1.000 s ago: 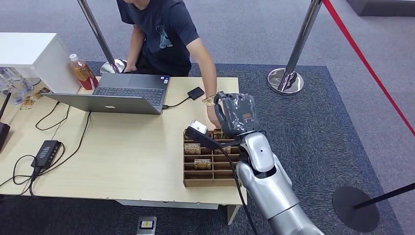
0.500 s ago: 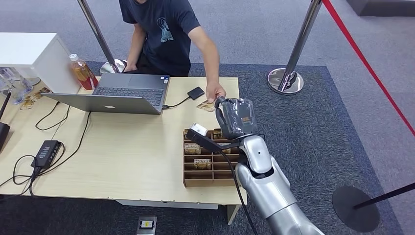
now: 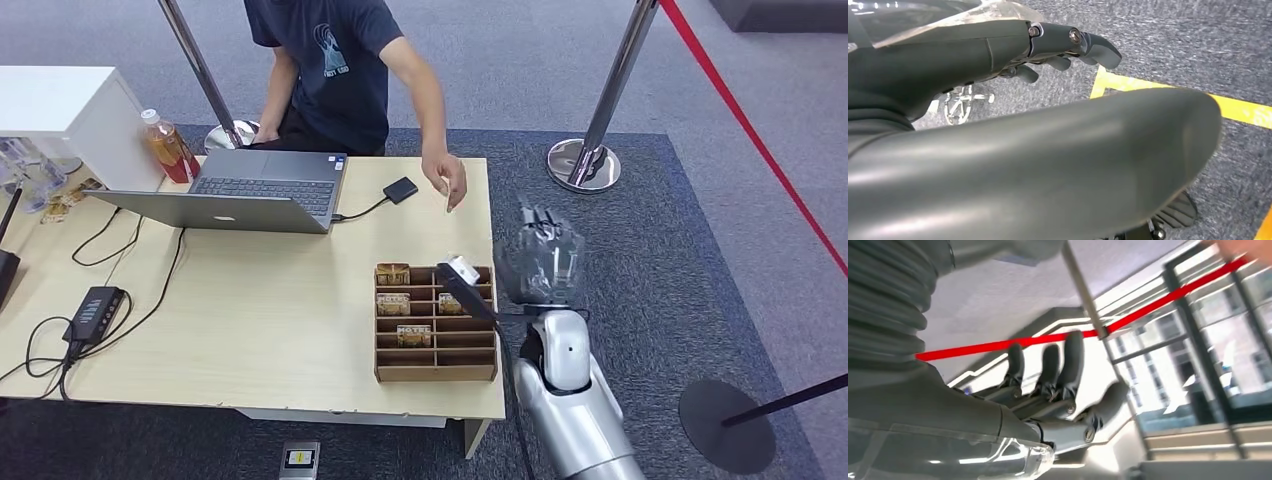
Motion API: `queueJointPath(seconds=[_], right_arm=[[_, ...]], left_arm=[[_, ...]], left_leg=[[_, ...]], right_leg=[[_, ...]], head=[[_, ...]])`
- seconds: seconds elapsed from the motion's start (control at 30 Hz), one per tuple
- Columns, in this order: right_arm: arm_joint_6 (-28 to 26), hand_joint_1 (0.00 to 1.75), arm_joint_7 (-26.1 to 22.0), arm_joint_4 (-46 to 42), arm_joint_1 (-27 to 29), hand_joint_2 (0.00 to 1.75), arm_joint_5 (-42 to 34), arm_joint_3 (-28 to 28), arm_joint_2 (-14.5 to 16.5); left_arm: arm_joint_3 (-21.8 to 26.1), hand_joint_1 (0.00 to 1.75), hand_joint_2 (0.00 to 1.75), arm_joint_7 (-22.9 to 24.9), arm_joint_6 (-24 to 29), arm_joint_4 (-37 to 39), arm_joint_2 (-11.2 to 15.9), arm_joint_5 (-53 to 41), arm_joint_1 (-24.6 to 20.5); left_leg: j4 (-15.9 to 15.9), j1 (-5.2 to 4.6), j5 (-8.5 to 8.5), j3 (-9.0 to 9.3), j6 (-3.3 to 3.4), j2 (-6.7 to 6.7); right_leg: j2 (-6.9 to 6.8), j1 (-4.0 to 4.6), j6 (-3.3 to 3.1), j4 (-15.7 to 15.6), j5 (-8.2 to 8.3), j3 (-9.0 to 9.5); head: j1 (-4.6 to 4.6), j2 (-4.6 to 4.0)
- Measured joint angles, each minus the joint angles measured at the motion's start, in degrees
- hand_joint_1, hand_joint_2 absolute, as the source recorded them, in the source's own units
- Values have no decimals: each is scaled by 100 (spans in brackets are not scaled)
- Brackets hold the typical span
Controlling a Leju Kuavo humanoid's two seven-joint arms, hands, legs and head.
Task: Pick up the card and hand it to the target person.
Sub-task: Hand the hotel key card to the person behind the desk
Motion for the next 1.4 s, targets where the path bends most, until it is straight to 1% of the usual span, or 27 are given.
queueJointPath(seconds=[0.17,0.27,0.37,0.43,0.5,0.57,0.63,0.7,0.77,0.83,0.9,0.97,1.03,1.2,1.33,1.37,1.4], right_arm=[[-94,0,-18,-1070,853,175,-152,-673,-64],[-101,0,-98,-1594,1465,175,-584,-1231,-47],[0,0,-215,-1801,2006,175,-1128,-1865,3],[329,0,-243,-1657,2190,87,-1643,-2349,42],[679,0,-309,-1206,2210,0,-1982,-2898,47],[828,0,-421,-479,2103,0,-2077,-3456,-2],[841,0,-538,370,1921,0,-2161,-3975,-87],[878,0,-500,1152,1745,0,-2151,-4382,-187],[1119,0,-231,1969,1547,0,-2074,-4686,-317],[1486,0,114,2862,1338,0,-2008,-4921,-446],[1976,0,601,3801,1192,0,-1896,-5093,-510],[2439,0,1056,4552,1133,0,-1817,-5195,-500],[2657,0,1241,4975,1146,0,-1842,-5277,-444],[2884,0,1416,5594,1260,0,-1995,-5517,-329],[2988,0,1548,5838,1364,0,-2172,-5746,-253],[3010,0,1579,5874,1378,0,-2190,-5796,-241],[3034,0,1604,5903,1386,44,-2191,-5835,-232]], left_arm=[[5,0,0,37,79,5,-25,101,-1],[17,0,0,34,123,6,-52,187,10],[38,0,0,13,149,8,-81,256,18],[54,0,0,7,163,9,-101,292,18],[60,0,0,26,169,10,-115,305,20],[60,0,0,62,157,10,-121,297,18],[60,0,0,97,138,10,-121,284,15],[60,0,0,129,127,10,-121,276,13],[60,0,0,164,135,12,-127,285,4],[60,0,0,205,175,19,-141,297,-8],[61,0,0,228,224,30,-164,296,-13],[61,0,0,202,246,38,-187,281,-10],[60,0,0,147,241,39,-200,263,-8],[55,0,0,79,184,38,-196,131,-6],[30,0,175,111,105,38,-144,24,-10],[25,0,175,123,100,38,-126,13,-13],[20,0,175,147,100,38,-110,1,-17]], left_leg=[[0,0,-1,-4,0,-1],[0,0,-2,-7,0,-3],[-1,0,-4,-8,0,1],[-1,0,-4,-8,0,1],[-1,-1,-4,-8,0,1],[0,-2,-3,-7,1,0],[0,-3,-2,-5,2,0],[0,-3,-1,-4,3,1],[0,-2,0,-3,3,3],[0,-1,0,-3,3,4],[0,1,0,-4,3,3],[-1,3,0,-4,2,2],[-1,4,1,-5,1,2],[-3,4,1,-5,-1,3],[-3,3,1,-4,0,4],[-3,2,1,-4,-1,4],[-3,2,2,-4,-1,5]], right_leg=[[0,0,0,-2,0,-6],[0,0,1,-3,-1,-5],[0,0,0,-3,-1,-7],[0,0,0,-3,0,-7],[0,-1,1,-4,0,-5],[0,-1,2,-4,2,-4],[0,-3,4,-4,5,-2],[0,-3,4,-4,7,-2],[0,-2,2,-4,9,-3],[0,-1,0,-4,9,-4],[0,1,-1,-3,8,-5],[0,2,-4,-1,6,-8],[0,3,-6,1,4,-9],[0,4,-9,1,2,-9],[0,3,-9,1,2,-8],[0,2,-10,1,3,-8],[0,2,-10,1,3,-7]], head=[[0,-1],[0,-1],[0,0],[0,0],[1,0],[1,-1],[1,-1],[1,-1],[1,-1],[1,-1],[2,-1],[0,0],[-1,0],[1,0],[0,0],[-1,0],[-1,0]])
